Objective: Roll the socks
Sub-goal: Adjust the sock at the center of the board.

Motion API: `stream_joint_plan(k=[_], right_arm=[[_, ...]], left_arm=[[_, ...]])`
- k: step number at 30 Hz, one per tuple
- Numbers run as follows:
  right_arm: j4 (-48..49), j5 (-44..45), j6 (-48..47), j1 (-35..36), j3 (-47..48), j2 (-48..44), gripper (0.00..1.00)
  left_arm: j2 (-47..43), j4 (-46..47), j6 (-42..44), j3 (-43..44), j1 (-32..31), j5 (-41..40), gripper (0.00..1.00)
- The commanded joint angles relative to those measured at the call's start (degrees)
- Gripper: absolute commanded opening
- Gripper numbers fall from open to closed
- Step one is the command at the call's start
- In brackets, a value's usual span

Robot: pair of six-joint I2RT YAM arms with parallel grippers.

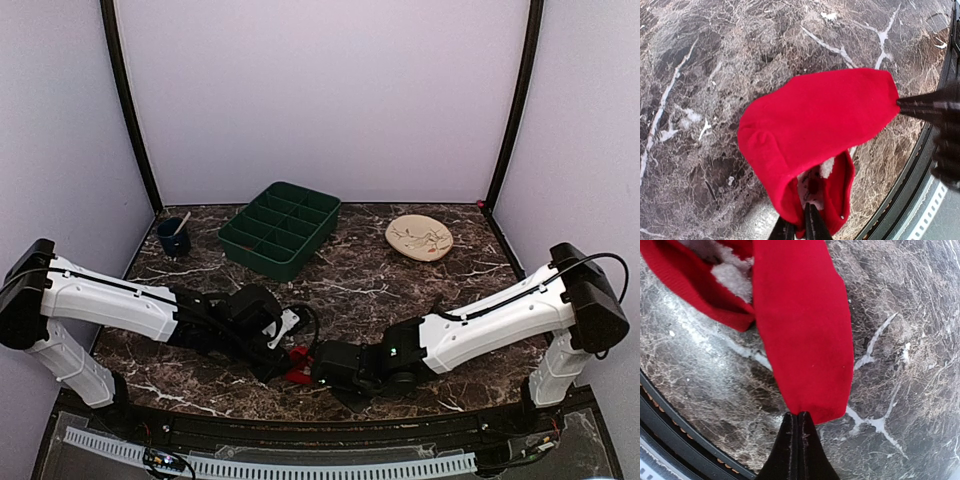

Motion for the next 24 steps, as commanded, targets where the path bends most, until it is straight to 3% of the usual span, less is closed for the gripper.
stream_joint_plan(k=[1,13,24], right_arm=[[-0.30,3.18,-1.59,-0.93,2.65,0.22,0.00],[-4.09,6.03,-3.57,-4.87,6.94,-2.53,0.00],[-11.47,8.03,-2.39,-4.97,10.76,-6.21,0.00]], left_arm=[[-2.24,0.48,-0.32,-1.77,-0.31,1.56,0.09],[-4.94,7.46,-1.23,-7.30,-0.31,5.21,0.03],[-7.98,15.61,0.54,-9.62,-0.31,16.85,0.00]])
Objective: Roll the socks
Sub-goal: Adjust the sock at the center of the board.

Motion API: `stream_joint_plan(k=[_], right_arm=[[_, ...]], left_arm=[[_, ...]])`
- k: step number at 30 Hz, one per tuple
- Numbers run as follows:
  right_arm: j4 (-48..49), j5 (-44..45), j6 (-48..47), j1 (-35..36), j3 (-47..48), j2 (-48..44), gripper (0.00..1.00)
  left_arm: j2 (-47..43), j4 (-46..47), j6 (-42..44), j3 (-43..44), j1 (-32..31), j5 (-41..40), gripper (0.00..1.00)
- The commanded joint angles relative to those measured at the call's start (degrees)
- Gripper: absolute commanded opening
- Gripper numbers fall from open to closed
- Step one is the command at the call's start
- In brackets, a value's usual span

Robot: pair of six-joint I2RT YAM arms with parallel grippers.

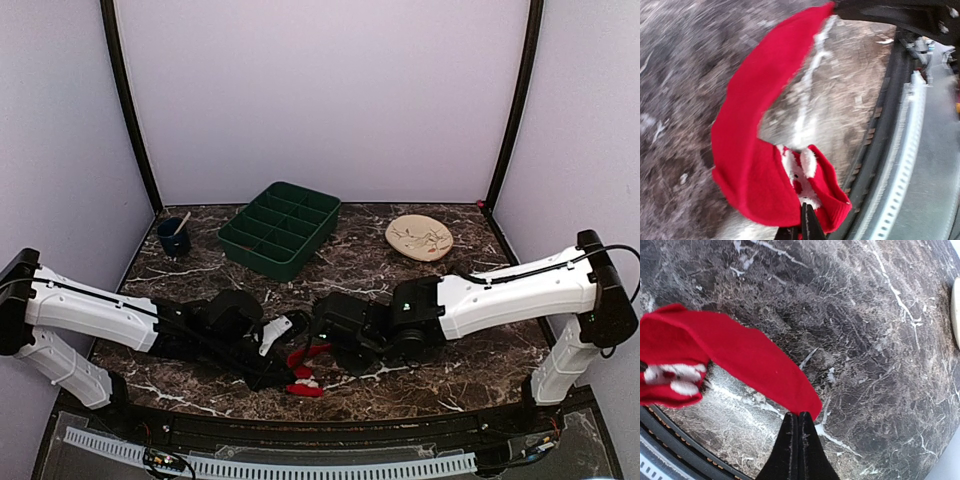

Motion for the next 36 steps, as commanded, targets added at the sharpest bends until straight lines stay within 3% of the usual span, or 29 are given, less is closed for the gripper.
stream_joint_plan(k=[1,11,23,25,30,36], right_arm=[[-4.98,2.29,0.57,-0.28,3.60,-2.67,0.00],[-19.27,4.24,1.92,-1.75,11.17,-3.41,0.00],[-18.39,3.17,-0.33,-9.61,12.86,-2.47,0.00],[-17.26,3.09,0.65,-10.90,11.63,-3.40,0.12],[-13.51,2.07,2.06,-13.48,7.73,-5.22,0.28],[-9.50,-3.99,3.72,-13.92,3.57,-8.17,0.29]], left_arm=[[-1.49,5.58,1.53,-1.02,-0.31,8.49,0.00],[6.94,12.73,4.82,3.14,-0.48,21.86,0.00],[17.47,18.25,9.80,8.60,-0.08,18.29,0.00],[16.94,19.37,8.82,6.85,0.60,17.69,0.00],[15.15,29.25,4.01,-1.16,5.57,20.65,0.00],[20.02,32.38,1.88,-0.61,10.48,28.36,0.00]])
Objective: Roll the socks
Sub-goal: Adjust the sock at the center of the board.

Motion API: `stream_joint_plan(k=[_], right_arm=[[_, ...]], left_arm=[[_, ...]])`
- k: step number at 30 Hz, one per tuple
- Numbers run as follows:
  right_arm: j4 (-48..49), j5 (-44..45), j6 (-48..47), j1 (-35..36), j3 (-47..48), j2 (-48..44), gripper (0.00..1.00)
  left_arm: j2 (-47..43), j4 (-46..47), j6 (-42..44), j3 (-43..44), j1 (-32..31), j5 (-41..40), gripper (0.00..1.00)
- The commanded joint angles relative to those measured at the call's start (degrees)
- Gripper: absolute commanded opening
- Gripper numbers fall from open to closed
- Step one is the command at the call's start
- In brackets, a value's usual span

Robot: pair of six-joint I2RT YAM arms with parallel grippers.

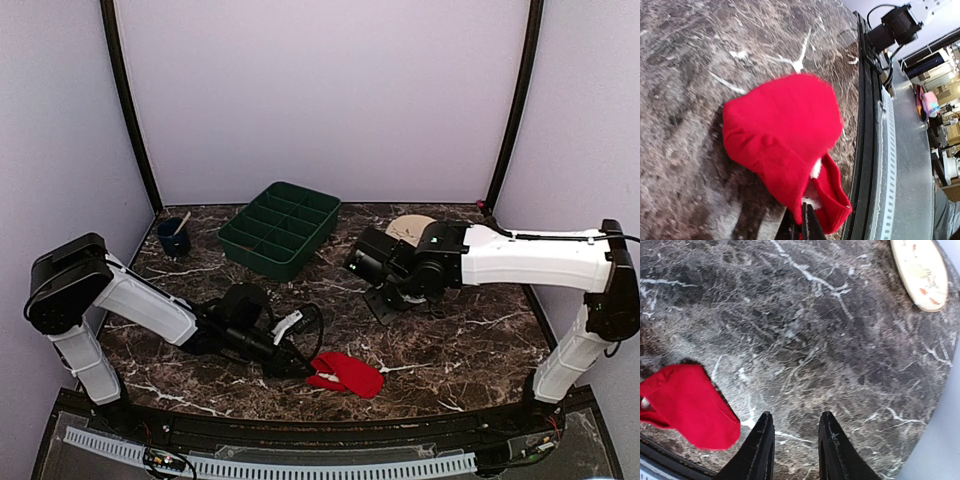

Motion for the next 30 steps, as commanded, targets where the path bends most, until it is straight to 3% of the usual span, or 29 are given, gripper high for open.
stream_joint_plan(k=[1,12,20,30], right_arm=[[5.41,-6.80,2.21,-0.11,-3.88,-4.70,0.27],[16.42,-21.11,11.24,8.79,-16.52,-6.98,0.20],[21.08,-22.07,16.09,15.53,-22.76,-8.05,0.41],[17.37,-19.06,18.99,19.25,-21.33,-2.15,0.45]], left_arm=[[3.18,4.08,-1.63,1.83,0.99,7.12,0.00],[8.00,-1.59,-2.33,6.21,1.61,6.44,0.00],[8.83,-4.40,-4.56,6.74,1.83,5.90,0.00],[9.40,-5.19,-5.39,7.05,1.88,4.70,0.00]])
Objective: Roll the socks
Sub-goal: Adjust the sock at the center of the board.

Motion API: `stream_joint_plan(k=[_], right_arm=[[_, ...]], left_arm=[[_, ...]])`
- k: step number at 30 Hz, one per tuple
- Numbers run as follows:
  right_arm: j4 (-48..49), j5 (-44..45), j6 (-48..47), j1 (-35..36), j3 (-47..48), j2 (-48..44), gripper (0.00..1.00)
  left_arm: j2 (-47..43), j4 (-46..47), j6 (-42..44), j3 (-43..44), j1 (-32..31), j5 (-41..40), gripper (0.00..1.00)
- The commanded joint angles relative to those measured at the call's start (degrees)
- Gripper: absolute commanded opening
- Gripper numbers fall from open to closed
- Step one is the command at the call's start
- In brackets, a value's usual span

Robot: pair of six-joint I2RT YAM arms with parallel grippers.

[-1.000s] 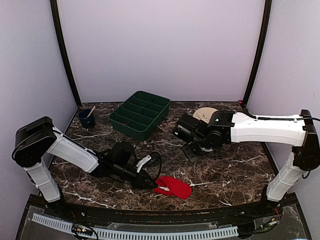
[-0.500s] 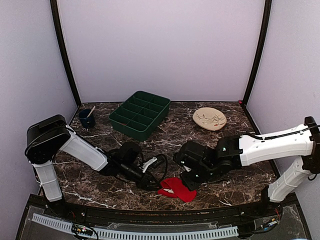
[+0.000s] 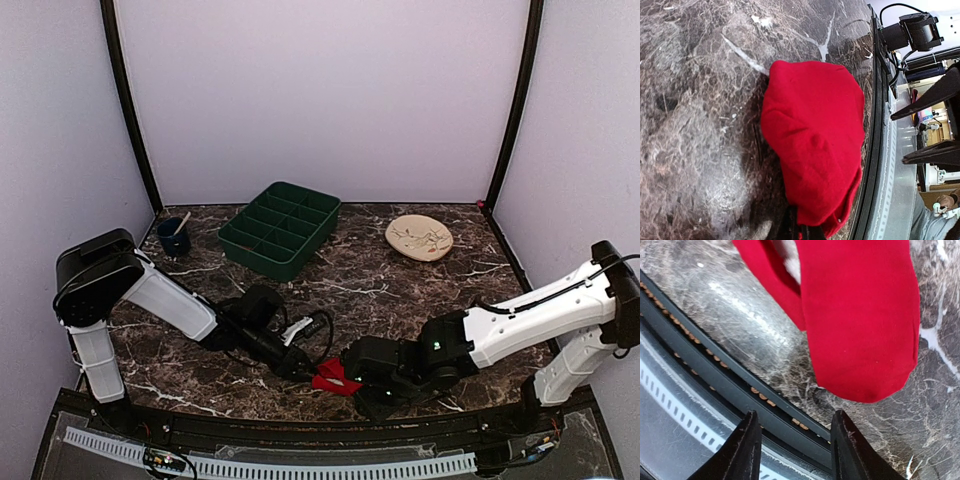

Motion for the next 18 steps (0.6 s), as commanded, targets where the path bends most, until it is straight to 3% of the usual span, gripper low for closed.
stream_joint_plan(k=[1,13,16,18], right_arm=[[-1.43,2.86,1.30,0.56,1.37,2.32,0.46],[-3.62,10.32,-2.90,0.26,3.87,10.09,0.41],[-3.23,10.90,-3.49,-0.19,3.75,10.71,0.34],[-3.34,10.84,-3.67,-0.47,3.52,11.16,0.23]], left_arm=[[0.35,-1.60,-0.46,0.92,0.26,-0.04,0.00],[1.32,-0.90,-0.50,1.09,0.26,2.66,0.00],[1.49,-0.88,-0.45,0.96,0.26,2.97,0.00],[1.50,-0.90,-0.46,0.83,0.26,2.88,0.00]])
